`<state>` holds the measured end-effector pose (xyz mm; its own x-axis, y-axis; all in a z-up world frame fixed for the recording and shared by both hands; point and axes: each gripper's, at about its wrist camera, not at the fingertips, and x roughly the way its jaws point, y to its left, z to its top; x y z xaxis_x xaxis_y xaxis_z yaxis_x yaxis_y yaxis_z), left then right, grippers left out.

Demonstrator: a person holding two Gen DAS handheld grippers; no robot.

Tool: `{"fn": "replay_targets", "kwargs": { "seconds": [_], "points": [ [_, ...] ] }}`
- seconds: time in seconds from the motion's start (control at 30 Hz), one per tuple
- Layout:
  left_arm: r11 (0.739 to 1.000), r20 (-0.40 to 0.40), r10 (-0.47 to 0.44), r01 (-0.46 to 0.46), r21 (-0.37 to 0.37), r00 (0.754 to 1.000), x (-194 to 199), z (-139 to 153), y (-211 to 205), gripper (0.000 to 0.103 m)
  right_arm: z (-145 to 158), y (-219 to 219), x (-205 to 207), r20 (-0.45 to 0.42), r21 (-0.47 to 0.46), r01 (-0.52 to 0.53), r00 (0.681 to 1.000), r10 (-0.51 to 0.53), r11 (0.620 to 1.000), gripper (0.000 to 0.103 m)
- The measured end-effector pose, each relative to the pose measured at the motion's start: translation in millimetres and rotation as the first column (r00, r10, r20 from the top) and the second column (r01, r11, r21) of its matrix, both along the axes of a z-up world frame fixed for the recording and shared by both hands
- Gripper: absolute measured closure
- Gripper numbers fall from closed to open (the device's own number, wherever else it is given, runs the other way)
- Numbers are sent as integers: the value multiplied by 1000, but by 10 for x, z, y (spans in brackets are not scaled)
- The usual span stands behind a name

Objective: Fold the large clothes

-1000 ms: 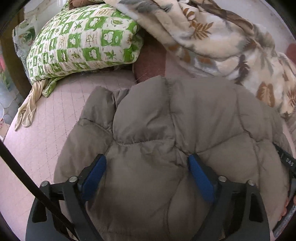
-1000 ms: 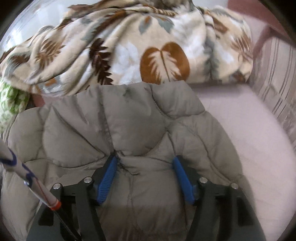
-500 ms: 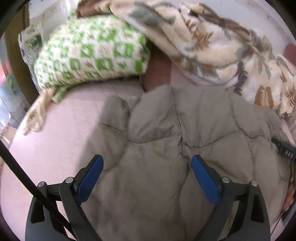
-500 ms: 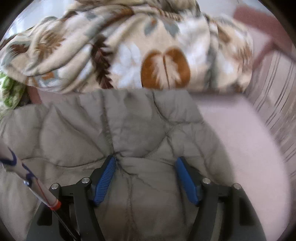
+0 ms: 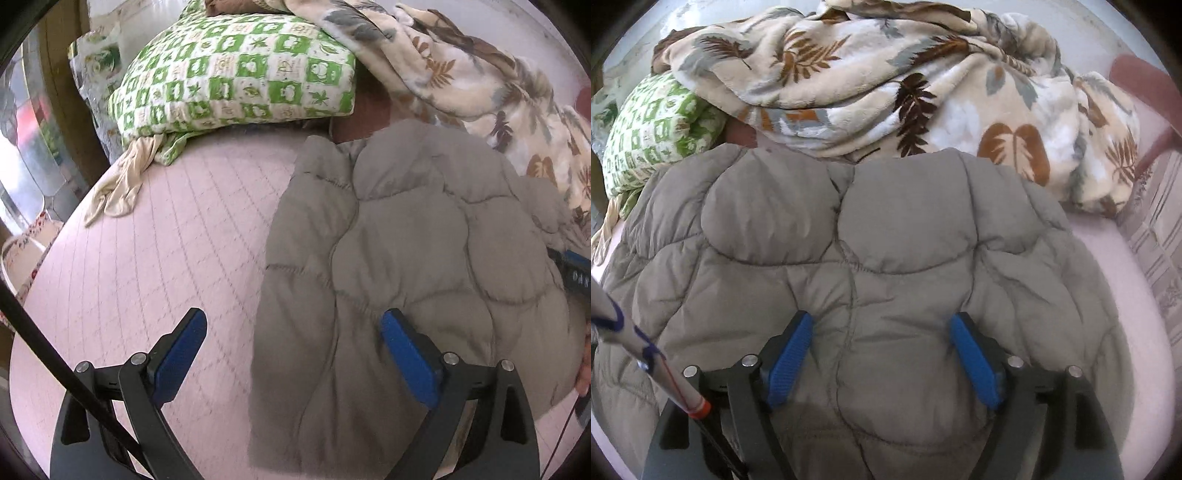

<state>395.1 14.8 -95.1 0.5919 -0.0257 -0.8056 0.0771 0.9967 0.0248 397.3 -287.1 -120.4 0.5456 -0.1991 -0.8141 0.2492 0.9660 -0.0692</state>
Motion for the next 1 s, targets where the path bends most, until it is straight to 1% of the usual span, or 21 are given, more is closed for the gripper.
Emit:
{"fn": "replay_targets", "kwargs": {
  "seconds": [0.07, 0.1, 0.13, 0.23, 0.3, 0.37, 0.47, 0.63, 0.7, 0.83, 1.0],
  "points": [
    [1000, 8, -7, 7, -7, 1000, -85, 55, 42, 7, 106, -39, -32, 4, 2, -3, 1000, 3, 1000, 22],
    [1000, 18, -9, 9, -3, 1000, -150, 99, 62, 7, 197, -55, -102, 19, -9, 3, 1000, -3, 1000, 22],
    [1000, 27, -9, 9, 2, 1000, -215, 127, 68, 7, 302, -94, -214, 44, -20, 13, 999, -12, 1000, 22],
    [1000, 58, -24, 23, 9, 998, -426, 254, 86, 7, 522, -258, -540, 87, -4, 30, 996, -30, 1000, 22],
    [999, 71, -37, 36, 22, 997, -546, 325, 64, 7, 628, -422, -779, 99, 12, 54, 994, -55, 998, 22],
    [998, 84, -49, 47, 34, 995, -655, 385, 43, 7, 677, -600, -968, 92, 28, 78, 993, -80, 997, 21],
    [997, 97, -65, 60, 51, 993, -768, 449, -9, 7, 660, -929, -1220, 63, 43, 141, 988, -143, 989, 20],
    [997, 92, -66, 61, 56, 994, -776, 451, -45, 7, 534, -1442, -1438, 19, 133, 242, 969, -247, 961, 19],
    [996, 86, -65, 60, 60, 994, -736, 424, -55, 7, 465, -1578, -1450, 4, 166, 263, 964, -267, 950, 18],
    [997, 63, -52, 48, 64, 997, -584, 323, -45, 7, 295, -1776, -1352, -34, 214, 272, 962, -271, 938, 18],
    [998, 38, -33, 31, 54, 999, -322, 205, 3, 7, 158, -1935, -1153, -45, 247, 264, 964, -261, 932, 12]
  ]
}}
